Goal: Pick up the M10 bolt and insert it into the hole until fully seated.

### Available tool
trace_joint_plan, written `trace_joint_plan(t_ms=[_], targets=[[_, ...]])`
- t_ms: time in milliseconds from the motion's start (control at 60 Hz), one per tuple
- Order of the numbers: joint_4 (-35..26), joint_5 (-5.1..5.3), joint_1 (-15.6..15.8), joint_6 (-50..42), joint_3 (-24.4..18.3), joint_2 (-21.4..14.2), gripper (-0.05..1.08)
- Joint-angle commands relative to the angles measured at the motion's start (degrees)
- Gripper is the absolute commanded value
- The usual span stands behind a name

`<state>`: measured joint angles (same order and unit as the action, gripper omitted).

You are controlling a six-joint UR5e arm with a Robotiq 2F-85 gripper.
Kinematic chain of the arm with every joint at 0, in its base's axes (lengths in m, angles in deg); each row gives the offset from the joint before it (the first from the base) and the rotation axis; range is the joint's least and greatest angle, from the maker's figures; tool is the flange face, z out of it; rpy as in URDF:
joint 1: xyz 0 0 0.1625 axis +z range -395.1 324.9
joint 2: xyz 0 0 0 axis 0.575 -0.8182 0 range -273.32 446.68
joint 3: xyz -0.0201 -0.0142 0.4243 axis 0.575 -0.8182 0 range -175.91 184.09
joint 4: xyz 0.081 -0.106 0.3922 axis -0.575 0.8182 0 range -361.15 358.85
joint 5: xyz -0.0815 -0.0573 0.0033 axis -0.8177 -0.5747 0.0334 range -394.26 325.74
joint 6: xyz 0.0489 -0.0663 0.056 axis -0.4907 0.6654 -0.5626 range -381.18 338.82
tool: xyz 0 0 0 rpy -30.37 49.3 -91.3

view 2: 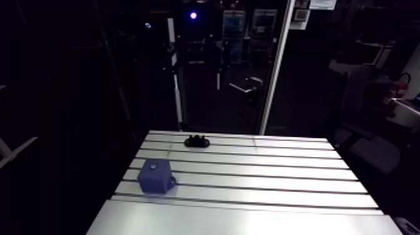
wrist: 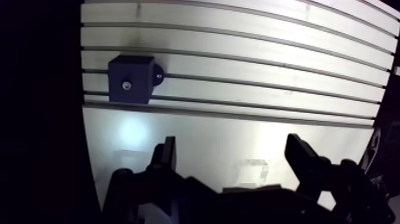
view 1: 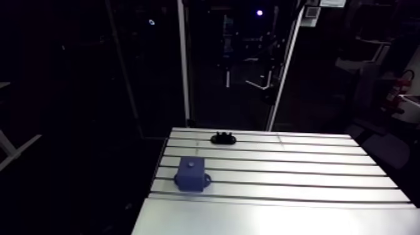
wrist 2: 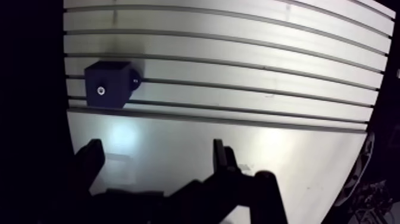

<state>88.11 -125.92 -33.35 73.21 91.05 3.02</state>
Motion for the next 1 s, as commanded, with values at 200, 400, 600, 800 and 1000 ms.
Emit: trace_joint_plan(t_ms=[200,400,600,800,1000], targets=[[-2.07,0.57,-0.52,0.04,-6.54,0.8,0.01],[-2.64,0.56,-0.52,0.04,-7.65,1.08,0.01],[-2.56,0.74,-0.59,0.04,-7.81,1.62,0.01],[-2.47,0.74,-0.53,0.04,-7.38,1.96,0.01],[-2.38,0.74,-0.52,0.04,-7.13,2.23,0.01]])
